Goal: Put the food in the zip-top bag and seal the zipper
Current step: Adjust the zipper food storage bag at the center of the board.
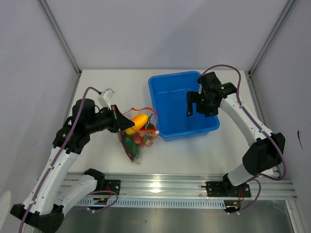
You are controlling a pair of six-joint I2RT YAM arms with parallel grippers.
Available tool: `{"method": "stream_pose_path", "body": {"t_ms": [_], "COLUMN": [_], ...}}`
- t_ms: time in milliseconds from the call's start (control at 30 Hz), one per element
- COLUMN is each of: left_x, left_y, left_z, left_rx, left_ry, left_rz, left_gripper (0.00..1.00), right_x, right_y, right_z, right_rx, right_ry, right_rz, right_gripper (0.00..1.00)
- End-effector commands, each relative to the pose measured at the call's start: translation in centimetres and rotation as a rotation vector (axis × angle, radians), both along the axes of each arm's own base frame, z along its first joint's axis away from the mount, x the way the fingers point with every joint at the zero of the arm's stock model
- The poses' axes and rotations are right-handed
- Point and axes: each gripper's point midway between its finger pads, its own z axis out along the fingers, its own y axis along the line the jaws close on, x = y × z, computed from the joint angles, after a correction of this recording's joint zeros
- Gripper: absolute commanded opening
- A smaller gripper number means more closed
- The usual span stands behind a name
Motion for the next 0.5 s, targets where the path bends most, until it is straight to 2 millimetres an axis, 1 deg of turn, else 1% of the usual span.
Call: {"method": "stream_pose_path", "body": {"t_ms": [0,100,233,267,300,367,400,467], "left_x": [0.5,0.4,0.1,0.0,-0.2,-0.2,-0.2,-0.3], "left_y": [-0.6,-0.7,-1.3,-1.5,-1.7,-1.7,-1.7,-1.8], "left_z": [2.8,2.9,3.1,3.1,3.1,3.1,2.7,2.7], "left_rx": [-0.068,-0.075,-0.1,-0.104,-0.108,-0.107,-0.102,-0.1], "left_ry": [-0.098,-0.093,-0.097,-0.097,-0.092,-0.097,-0.09,-0.092], "left_rz": [-0.023,-0.029,-0.072,-0.085,-0.106,-0.114,-0.117,-0.125], "left_gripper": [0.01,0.01,0.01,0.01,0.01,0.01,0.01,0.01], "right_x": [0.0,0.1,-0.1,-0.4,-0.9,-2.0,-2.9,-4.9], "right_y": [-1.2,-3.1,-3.0,-2.3,-0.5,1.8,4.3,7.3], "right_z": [0.6,0.2,0.4,0.4,0.8,1.4,2.5,4.0], "right_rx": [-0.018,-0.099,-0.069,-0.023,0.072,0.193,0.322,0.444], "right_ry": [-0.034,-0.041,-0.054,-0.046,-0.029,0.004,0.021,0.036], "right_rz": [-0.019,-0.063,-0.056,-0.035,0.022,0.097,0.173,0.282], "right_gripper": [0.99,0.99,0.99,0.99,0.99,0.99,1.0,0.99]}}
